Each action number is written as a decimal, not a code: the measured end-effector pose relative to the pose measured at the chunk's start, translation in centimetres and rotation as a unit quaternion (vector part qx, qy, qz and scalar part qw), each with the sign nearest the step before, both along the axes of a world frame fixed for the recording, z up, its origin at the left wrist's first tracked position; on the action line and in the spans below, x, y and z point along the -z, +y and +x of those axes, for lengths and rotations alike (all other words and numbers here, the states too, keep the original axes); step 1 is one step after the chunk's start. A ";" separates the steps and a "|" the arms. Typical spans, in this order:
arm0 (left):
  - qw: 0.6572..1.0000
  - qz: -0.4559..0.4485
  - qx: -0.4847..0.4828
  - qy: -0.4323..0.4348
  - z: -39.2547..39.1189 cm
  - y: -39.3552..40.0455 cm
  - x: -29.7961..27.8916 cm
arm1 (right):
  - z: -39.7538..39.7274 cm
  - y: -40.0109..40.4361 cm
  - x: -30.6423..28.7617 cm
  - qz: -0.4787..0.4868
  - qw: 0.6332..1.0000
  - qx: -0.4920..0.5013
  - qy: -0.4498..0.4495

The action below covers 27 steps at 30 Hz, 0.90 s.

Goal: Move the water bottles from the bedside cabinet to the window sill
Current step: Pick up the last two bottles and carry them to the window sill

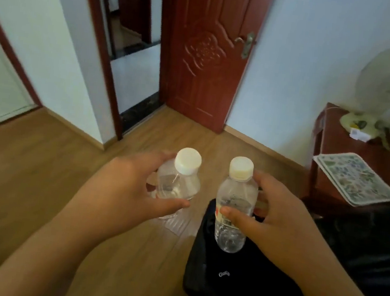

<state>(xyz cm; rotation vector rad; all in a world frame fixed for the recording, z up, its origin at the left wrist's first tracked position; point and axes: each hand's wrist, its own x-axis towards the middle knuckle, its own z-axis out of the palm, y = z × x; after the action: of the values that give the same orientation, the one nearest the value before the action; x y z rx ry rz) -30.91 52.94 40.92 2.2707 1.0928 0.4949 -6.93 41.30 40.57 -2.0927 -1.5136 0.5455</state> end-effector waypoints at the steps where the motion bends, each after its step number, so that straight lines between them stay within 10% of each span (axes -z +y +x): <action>1: 1.000 0.002 -0.029 0.000 -1.1 -0.4 0.0 | -0.4 1.1 0.0 -0.007 1.000 -0.026 0.007; 15: 0.921 -0.016 -0.388 -0.027 -10.0 -13.5 1.9 | -8.8 5.7 2.3 -0.040 0.936 -0.346 0.056; 27: 0.871 -0.027 -0.488 -0.049 -16.4 -17.7 3.3 | -17.7 7.2 3.7 -0.053 0.889 -0.453 0.042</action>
<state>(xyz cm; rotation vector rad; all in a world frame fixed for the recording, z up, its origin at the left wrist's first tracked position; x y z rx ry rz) -47.27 35.27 37.58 1.4628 2.1259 0.9220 -24.64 48.52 36.83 -1.2784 -2.4077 1.0344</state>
